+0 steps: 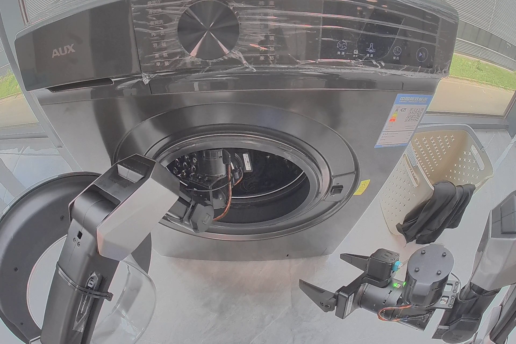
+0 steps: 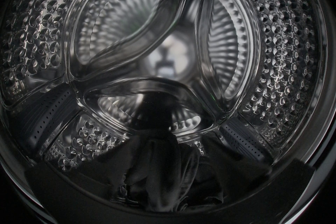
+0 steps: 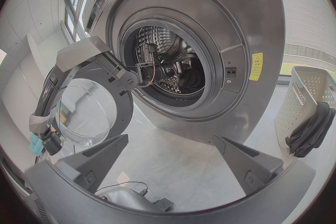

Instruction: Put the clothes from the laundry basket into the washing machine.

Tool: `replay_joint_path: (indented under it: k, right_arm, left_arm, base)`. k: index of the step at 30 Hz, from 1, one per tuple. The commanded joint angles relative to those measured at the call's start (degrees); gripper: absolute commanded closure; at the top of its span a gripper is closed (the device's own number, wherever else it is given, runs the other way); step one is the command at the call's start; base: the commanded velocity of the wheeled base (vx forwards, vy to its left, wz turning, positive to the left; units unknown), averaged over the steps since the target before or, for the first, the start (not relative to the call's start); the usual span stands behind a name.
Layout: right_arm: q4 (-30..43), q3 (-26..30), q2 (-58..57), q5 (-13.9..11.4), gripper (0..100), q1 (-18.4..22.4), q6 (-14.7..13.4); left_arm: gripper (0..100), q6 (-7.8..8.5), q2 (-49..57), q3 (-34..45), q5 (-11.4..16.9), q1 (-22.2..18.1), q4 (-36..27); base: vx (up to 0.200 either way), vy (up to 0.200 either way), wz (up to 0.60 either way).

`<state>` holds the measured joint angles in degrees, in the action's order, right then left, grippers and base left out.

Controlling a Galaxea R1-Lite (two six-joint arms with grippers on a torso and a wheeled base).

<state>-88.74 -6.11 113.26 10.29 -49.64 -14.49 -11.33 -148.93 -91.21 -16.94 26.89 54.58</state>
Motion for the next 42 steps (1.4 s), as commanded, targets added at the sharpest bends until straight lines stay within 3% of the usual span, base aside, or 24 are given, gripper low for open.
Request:
replay_joint_path:
  k: [1, 6, 12, 22, 25, 30, 32, 36, 39, 42]
  right_arm:
    - [-0.03, -0.13, -0.06, -0.01, 0, -0.02, -0.01]
    - [-0.03, -0.13, -0.06, -0.01, 0, -0.02, -0.01]
    - [-0.03, 0.04, -0.32, -0.01, 0, 0.07, -0.01]
    - [-0.03, 0.57, -0.67, 0.08, 0, 0.25, -0.01]
    - [-0.03, 0.83, -1.64, 0.17, 0, 0.42, -0.01]
    - [-0.12, 1.89, -4.81, 0.43, 0, 1.21, -0.10]
    - [-0.03, 1.98, -5.51, 2.02, 0, 2.00, -0.53]
    - [0.05, 2.15, -9.99, 4.65, 0, 4.46, -1.33]
    - [0.05, 3.56, -14.47, 4.83, 0, 6.57, -0.97]
    - [0.14, 5.67, -20.19, 4.30, 0, 12.11, 0.43]
  left_arm:
    - [0, 0.16, 2.68, 3.41, -0.02, 1.14, 0.00]
    - [0, 0.43, 7.43, 11.67, 0.69, 3.61, -0.17]
    - [0, 0.34, 17.36, 30.57, 1.04, 10.02, 1.50]
    - [0, -0.36, 31.07, 55.79, 1.04, 17.76, 13.45]
    - [0, -1.33, 36.08, 63.26, 0.95, 19.16, 18.28]
    - [0, -3.70, 45.13, 71.79, 0.95, 19.43, 21.27]
    - [0, -4.93, 49.18, 74.07, 0.25, 19.07, 21.18]
    - [0, -5.02, 55.86, 76.80, -1.42, 18.46, 21.18]
    - [0, -4.93, 59.28, 78.20, -3.01, 18.37, 21.10]
    - [0, -4.58, 62.36, 80.31, -4.32, 18.20, 21.27]
  base:
    - [0.000, 0.000, 0.00]
    - [0.000, 0.000, 0.00]
    - [0.000, 0.000, 0.00]
    - [0.000, 0.000, 0.00]
    - [0.000, 0.000, 0.00]
    - [0.000, 0.000, 0.00]
    - [0.000, 0.000, 0.00]
    - [0.000, 0.000, 0.00]
    - [0.000, 0.000, 0.00]
    - [0.000, 0.000, 0.00]
